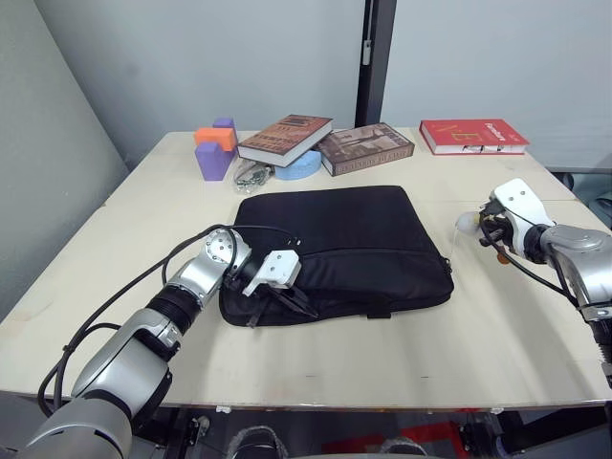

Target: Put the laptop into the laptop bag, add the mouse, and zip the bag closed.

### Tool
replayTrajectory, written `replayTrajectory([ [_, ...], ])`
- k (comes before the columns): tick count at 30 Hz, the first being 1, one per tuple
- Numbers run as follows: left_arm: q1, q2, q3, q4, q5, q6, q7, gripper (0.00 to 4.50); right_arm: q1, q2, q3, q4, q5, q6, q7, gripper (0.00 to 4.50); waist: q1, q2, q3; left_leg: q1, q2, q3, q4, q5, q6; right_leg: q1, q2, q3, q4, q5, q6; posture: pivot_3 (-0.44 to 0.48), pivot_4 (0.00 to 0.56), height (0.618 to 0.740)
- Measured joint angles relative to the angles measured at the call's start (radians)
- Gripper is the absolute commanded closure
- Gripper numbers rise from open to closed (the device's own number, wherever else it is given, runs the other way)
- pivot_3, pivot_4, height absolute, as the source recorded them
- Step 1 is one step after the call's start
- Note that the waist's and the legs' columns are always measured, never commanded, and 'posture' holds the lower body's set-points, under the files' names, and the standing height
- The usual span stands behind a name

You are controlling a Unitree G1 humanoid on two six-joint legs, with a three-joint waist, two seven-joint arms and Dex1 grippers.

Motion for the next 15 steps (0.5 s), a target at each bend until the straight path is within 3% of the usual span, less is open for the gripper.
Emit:
replayTrajectory([
  [8,0.004,-0.001,0.004,-0.004,-0.013,0.030,-0.001,4.50,0.010,0.015,-0.006,0.002,0.031,0.114,0.004,4.49,0.000,0.000,0.000,0.000,0.000,0.000,0.000,0.000,0.000,0.000,0.000,0.000,0.000,0.000,0.000,0.000,0.150,0.740],
  [15,0.015,0.014,0.034,-0.077,-0.127,0.265,-0.003,4.50,0.028,-0.006,0.004,-0.007,0.033,0.116,0.031,4.49,0.002,-0.002,0.005,-0.002,0.000,0.000,-0.001,0.000,-0.001,-0.003,0.000,0.000,-0.001,0.000,0.000,0.000,0.150,0.740],
])
